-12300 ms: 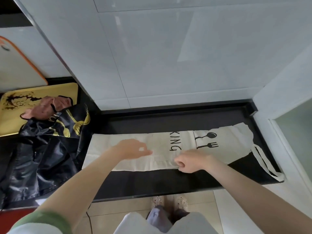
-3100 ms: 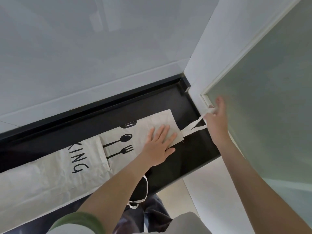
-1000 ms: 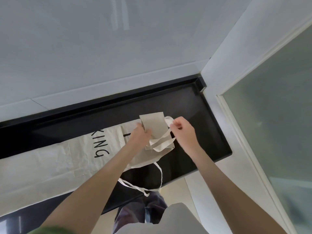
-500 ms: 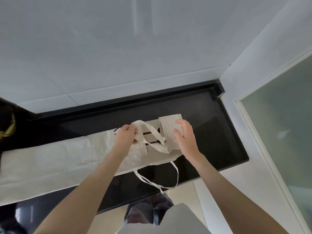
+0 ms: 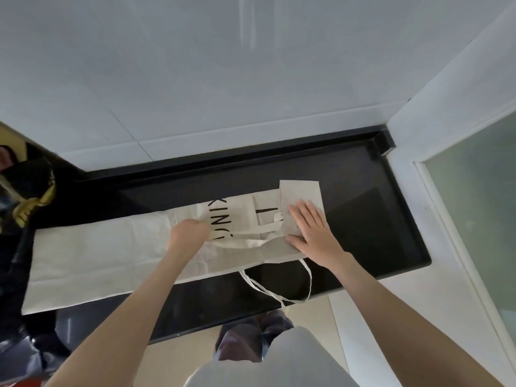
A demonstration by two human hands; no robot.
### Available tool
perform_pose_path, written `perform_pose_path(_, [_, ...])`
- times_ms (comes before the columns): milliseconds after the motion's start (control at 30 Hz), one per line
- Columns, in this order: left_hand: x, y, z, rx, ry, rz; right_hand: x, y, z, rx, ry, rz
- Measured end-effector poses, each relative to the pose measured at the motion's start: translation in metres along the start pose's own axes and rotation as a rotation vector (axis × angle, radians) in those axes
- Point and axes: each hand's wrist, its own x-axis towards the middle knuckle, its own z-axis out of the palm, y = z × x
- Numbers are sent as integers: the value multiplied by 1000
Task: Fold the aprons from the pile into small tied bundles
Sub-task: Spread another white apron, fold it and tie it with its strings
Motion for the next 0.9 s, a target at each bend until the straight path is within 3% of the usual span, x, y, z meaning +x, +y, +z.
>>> perform_pose_path(100, [-2,11,-2,154,-126,14,-5,3,-8,-5,-17,-65])
perform_pose_path(167, [-4,21,0,338,-158,125,-3,3,-9,-46,-7,-82])
perform_pose_path(233, [-14,30,4,535,-46,285,-1,3,-9,-75,-12,-80])
perform_pose_path(300, [-23,40,16,531,80,462,0,3,-7,-129,26,-101])
perform_pose_path(367, [-32,51,33,512,92,620,0,1,-8,-163,56,-98])
perform_pose_path(533, [-40,60,82,951,181,874,2,-1,-12,-124,-47,-22])
perform_pose_path(633, [-38,62,79,941,131,979,-3,2,-22,-50,-45,-48])
perform_pose_path(700, [-38,63,72,878,54,1002,-8,7,-23,-101,102,-113])
perform_pose_path(767, [-44,66,67,827,-7,1017,-17,13,-24,-121,147,-92])
perform_pose_path(900, [-50,73,62,808,-99,942,-32,21,-23,-79,-1,16])
